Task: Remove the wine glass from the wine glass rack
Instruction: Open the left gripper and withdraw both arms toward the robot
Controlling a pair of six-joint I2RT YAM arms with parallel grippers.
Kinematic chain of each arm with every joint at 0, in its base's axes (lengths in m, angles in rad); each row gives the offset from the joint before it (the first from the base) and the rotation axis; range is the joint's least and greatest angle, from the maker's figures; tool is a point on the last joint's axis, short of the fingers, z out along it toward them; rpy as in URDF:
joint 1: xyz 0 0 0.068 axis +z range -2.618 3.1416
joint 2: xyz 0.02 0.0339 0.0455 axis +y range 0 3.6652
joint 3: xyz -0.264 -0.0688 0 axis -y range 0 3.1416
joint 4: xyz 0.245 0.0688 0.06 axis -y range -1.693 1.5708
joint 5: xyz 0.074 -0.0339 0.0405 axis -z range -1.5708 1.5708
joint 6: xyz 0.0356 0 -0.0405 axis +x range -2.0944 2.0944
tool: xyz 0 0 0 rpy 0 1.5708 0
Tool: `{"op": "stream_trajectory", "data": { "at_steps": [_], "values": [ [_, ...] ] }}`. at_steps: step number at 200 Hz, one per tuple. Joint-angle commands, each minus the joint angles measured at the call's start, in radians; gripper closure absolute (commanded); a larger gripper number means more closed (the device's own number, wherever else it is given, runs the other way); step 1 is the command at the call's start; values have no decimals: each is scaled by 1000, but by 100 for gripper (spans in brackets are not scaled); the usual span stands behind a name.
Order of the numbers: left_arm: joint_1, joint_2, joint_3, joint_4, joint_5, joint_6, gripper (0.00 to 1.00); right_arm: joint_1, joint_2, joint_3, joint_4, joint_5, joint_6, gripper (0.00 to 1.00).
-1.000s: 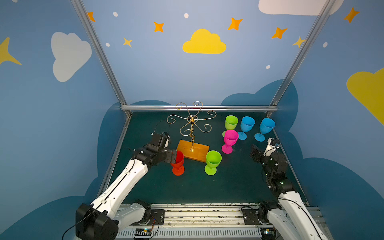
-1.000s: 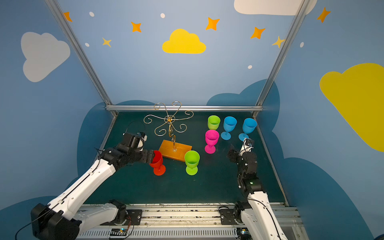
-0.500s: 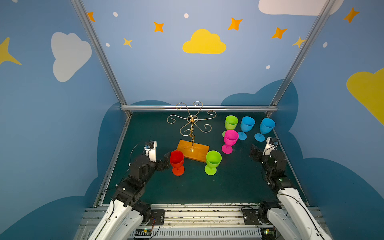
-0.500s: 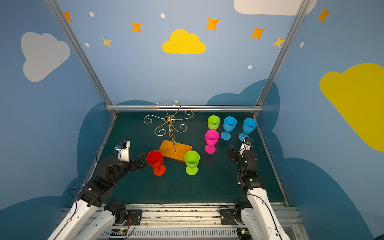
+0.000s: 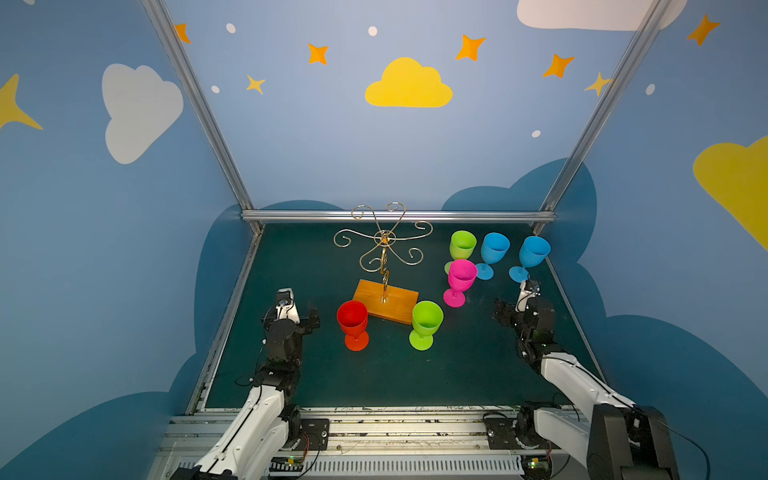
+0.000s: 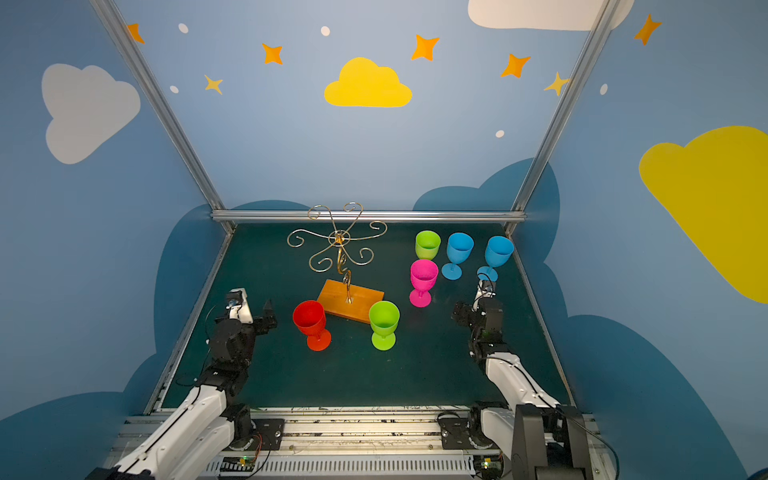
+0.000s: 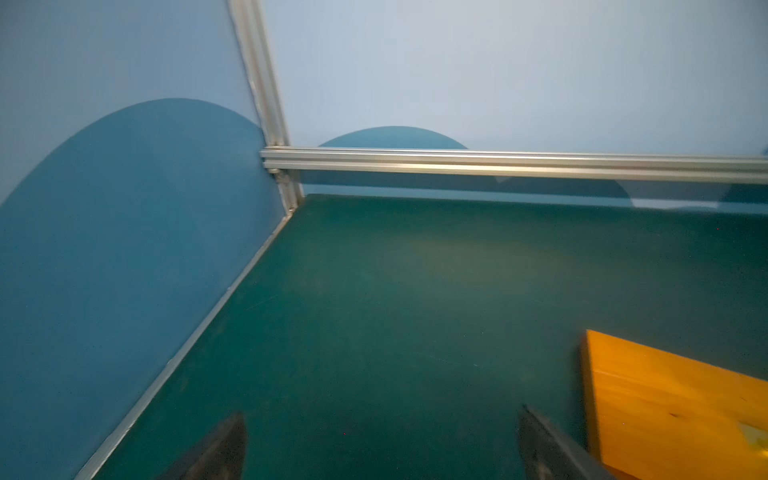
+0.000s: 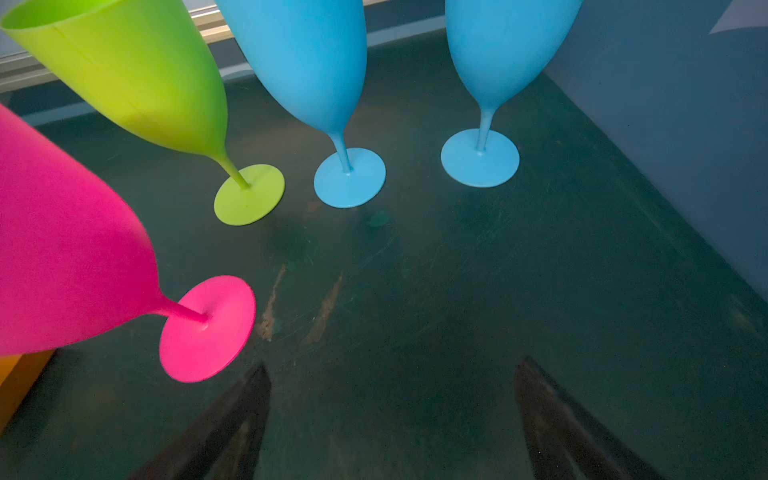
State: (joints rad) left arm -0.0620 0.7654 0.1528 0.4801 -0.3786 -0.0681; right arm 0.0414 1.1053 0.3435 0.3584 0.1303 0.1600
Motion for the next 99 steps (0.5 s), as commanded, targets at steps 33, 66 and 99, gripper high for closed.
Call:
{"op": "stream_trajectory", "data": {
  "at_steps": [33, 66, 99],
  "values": [
    [140, 307, -40, 378, 156, 14, 1, -6, 202, -10, 299, -15, -57, 10],
    [152, 402, 26, 353, 220, 58, 1, 0, 270, 42, 259, -41, -66, 10],
    [151, 397, 13, 374, 281, 76, 1, 10, 260, 31, 272, -26, -73, 10]
  ]
}}
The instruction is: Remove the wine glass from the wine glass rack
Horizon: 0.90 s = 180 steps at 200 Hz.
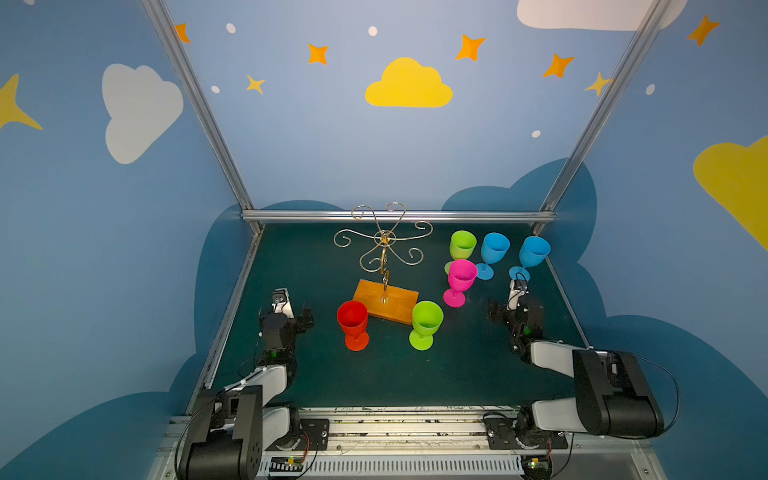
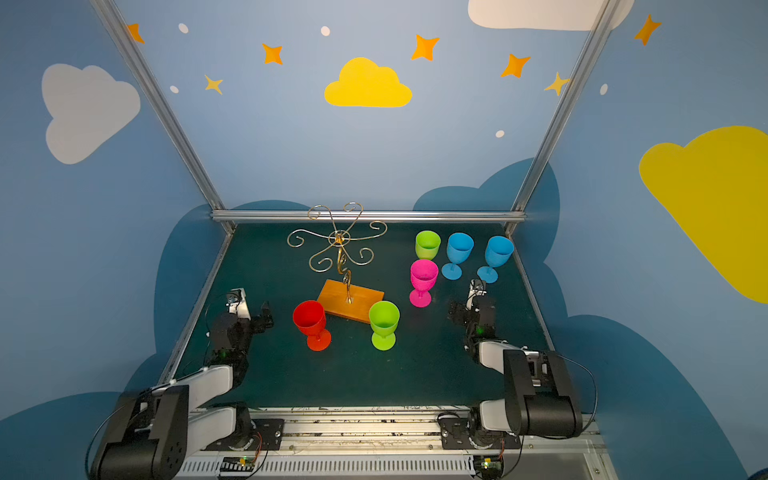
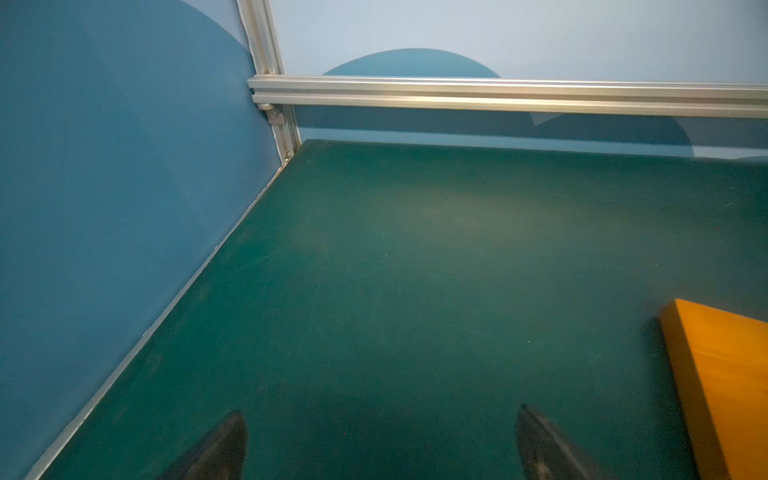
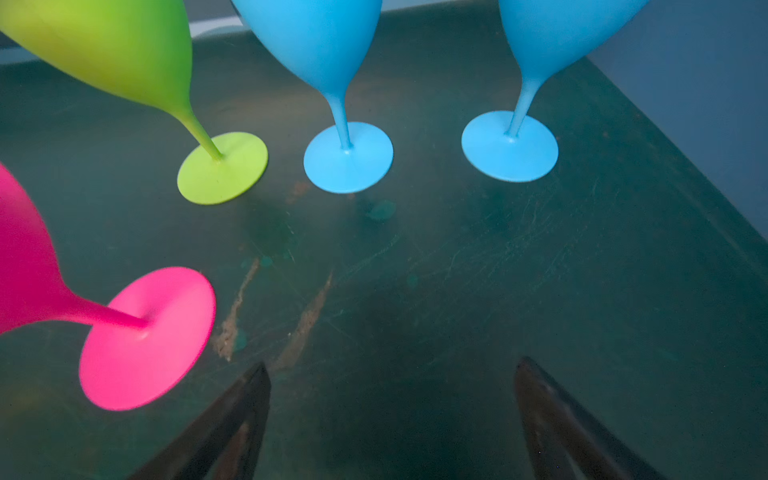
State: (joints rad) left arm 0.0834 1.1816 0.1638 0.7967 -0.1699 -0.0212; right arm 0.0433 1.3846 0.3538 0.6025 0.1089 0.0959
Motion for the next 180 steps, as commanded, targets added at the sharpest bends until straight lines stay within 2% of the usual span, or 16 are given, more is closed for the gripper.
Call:
{"op": "stream_trajectory", "data": {
  "at_steps": [1, 15, 33, 73, 99, 121, 180],
  "values": [
    [5, -21, -1, 59, 73, 29, 1, 8, -19, 20, 26, -9, -9, 10],
    [4, -24, -8, 69, 108, 23, 0, 23, -11, 36, 9, -23, -33, 10],
    [3, -12, 7, 57, 147, 2, 1, 81, 31, 98, -57, 147, -21, 10],
    [0, 34, 28, 76, 166, -17, 1, 75, 32, 105, -67, 137, -15, 10],
    [-3, -1, -29, 140, 147, -11, 0, 73, 33, 106, -68, 138, -15, 10],
    [-8, -53, -31, 78, 132, 5, 1, 69, 38, 115, -81, 128, -14, 10],
    [-24, -70, -51, 94, 127, 21, 0, 56, 43, 129, -103, 99, -12, 10]
  ]
}}
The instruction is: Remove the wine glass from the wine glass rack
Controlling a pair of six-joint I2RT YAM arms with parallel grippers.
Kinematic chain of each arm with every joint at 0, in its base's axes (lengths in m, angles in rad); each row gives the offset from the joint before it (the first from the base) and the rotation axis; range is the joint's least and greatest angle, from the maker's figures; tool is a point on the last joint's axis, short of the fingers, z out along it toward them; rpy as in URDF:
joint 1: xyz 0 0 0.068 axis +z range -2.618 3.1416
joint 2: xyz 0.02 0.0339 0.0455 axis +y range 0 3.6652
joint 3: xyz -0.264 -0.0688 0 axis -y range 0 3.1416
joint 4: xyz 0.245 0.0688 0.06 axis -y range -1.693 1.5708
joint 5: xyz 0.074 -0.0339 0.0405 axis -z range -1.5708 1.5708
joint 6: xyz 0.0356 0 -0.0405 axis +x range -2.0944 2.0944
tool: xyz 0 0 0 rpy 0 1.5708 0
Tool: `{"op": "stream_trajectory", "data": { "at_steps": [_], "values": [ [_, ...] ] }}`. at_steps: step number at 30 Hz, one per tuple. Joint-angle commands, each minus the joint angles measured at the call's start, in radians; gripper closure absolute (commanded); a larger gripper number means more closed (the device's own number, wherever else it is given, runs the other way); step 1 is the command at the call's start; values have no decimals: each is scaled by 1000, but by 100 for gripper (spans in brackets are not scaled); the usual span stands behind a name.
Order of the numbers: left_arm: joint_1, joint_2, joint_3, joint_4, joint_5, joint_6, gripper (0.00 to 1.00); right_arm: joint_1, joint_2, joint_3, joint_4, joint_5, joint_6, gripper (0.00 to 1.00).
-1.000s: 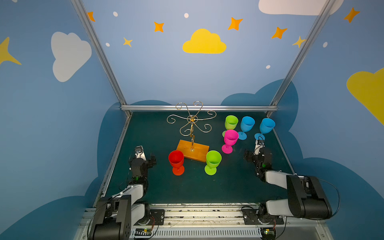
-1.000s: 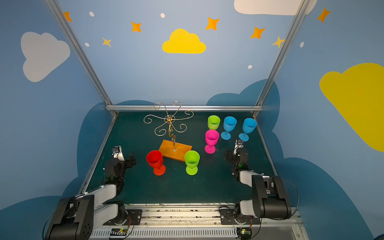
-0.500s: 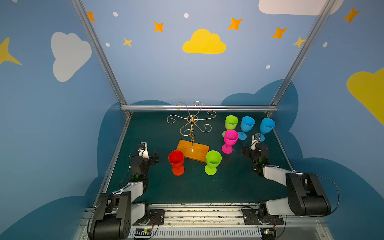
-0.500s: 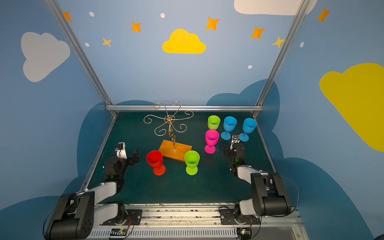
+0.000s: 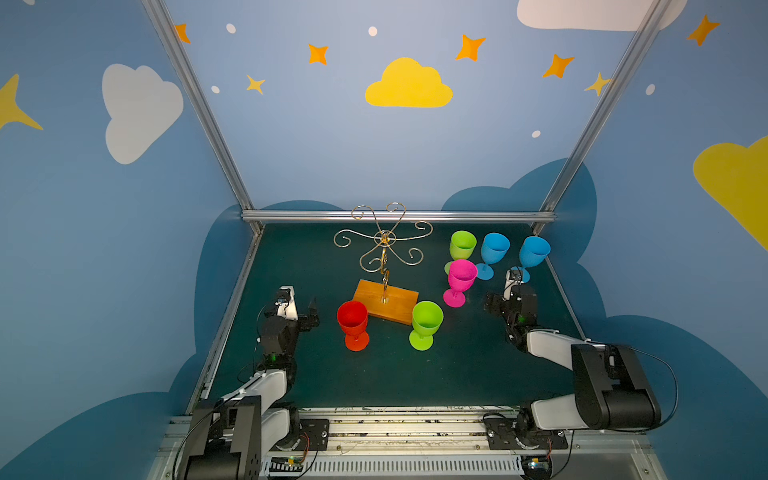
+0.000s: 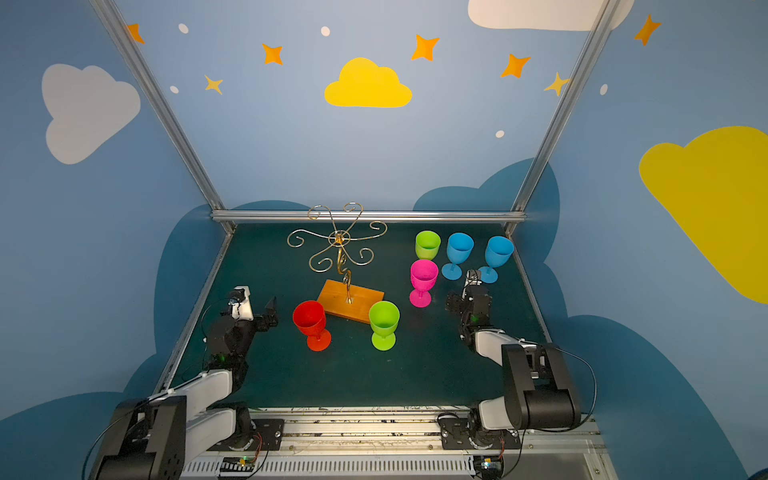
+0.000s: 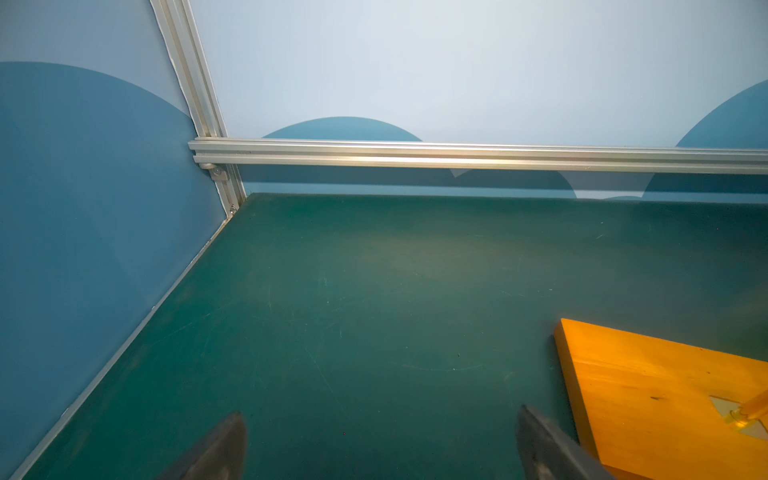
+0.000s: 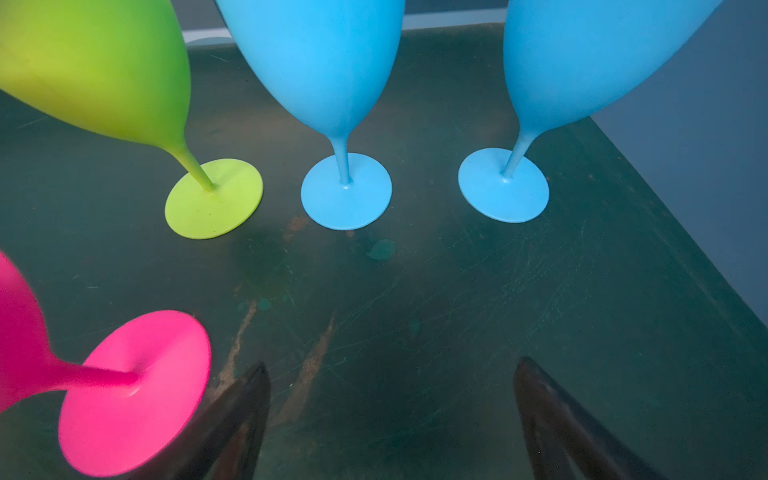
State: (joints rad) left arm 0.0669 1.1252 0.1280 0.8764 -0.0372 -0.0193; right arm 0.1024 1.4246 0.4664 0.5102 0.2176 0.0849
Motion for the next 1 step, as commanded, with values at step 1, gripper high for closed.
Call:
{"op": "stream_trajectory", "data": {
  "at_steps": [1],
  "values": [
    [-7, -14, -16, 14, -6, 19, 0, -3, 3, 17, -9, -8, -1, 10]
  ]
}}
